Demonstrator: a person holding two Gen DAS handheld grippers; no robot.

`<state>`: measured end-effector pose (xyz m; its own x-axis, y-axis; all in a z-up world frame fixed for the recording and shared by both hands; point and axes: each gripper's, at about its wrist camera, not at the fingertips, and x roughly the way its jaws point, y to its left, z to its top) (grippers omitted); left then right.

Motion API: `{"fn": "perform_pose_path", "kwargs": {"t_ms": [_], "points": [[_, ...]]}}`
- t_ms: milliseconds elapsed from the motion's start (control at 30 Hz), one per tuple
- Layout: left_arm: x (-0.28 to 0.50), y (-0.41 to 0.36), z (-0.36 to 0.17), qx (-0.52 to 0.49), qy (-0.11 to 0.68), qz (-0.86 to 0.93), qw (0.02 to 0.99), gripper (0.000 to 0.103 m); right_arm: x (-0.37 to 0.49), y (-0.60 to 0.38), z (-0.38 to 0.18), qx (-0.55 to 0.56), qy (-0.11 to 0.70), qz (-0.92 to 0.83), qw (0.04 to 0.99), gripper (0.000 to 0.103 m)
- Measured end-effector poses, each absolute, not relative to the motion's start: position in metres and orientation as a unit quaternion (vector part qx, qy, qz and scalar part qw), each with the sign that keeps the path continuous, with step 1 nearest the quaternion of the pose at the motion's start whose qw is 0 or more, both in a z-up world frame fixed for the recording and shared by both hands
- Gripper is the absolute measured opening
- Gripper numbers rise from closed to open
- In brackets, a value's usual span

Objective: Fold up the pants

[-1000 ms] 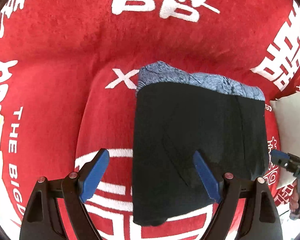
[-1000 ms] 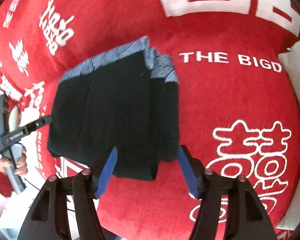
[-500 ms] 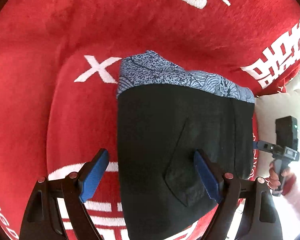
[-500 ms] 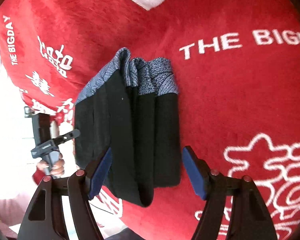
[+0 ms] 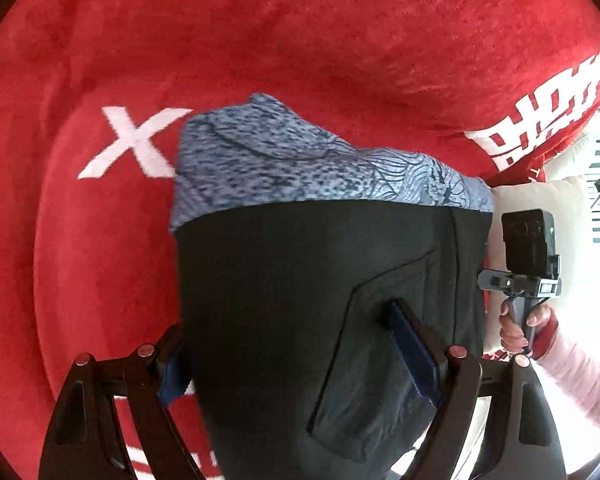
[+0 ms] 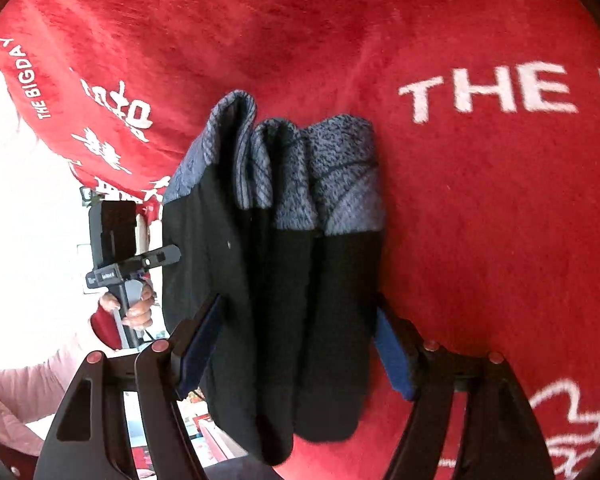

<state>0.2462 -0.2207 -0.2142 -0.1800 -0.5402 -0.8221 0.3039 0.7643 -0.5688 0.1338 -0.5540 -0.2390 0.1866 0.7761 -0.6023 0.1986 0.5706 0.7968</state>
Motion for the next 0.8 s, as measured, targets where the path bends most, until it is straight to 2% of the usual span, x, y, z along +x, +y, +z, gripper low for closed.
{"fn": "perform_pose_path", "kwargs": {"t_ms": [33,200,300,433,800], "points": [[0.245,-0.223,-0.215,-0.083,0.689,-0.332,0.638,0.087,0.135,-0.554,-0.24,0.41,0.6,0.217,0.652,0.074],[0.237,-0.226,-0.206,-0.078,0.667,-0.34,0.658,0.069,0.13,-0.554,-0.234,0.415,0.598,0.198,0.656,0.051],[0.235,-0.225,-0.198,-0.078,0.661,-0.34,0.664,0.06,0.129,-0.553,-0.226,0.429,0.591,0.191,0.656,0.042],[0.229,-0.222,-0.181,-0.081,0.654,-0.345,0.669,0.056,0.119,-0.56,-0.213,0.446,0.577,0.19,0.657,0.038],[0.177,-0.2,-0.135,-0.09,0.659,-0.353,0.658,0.056,0.064,-0.538,-0.174,0.461,0.574,0.202,0.646,0.037]]}}
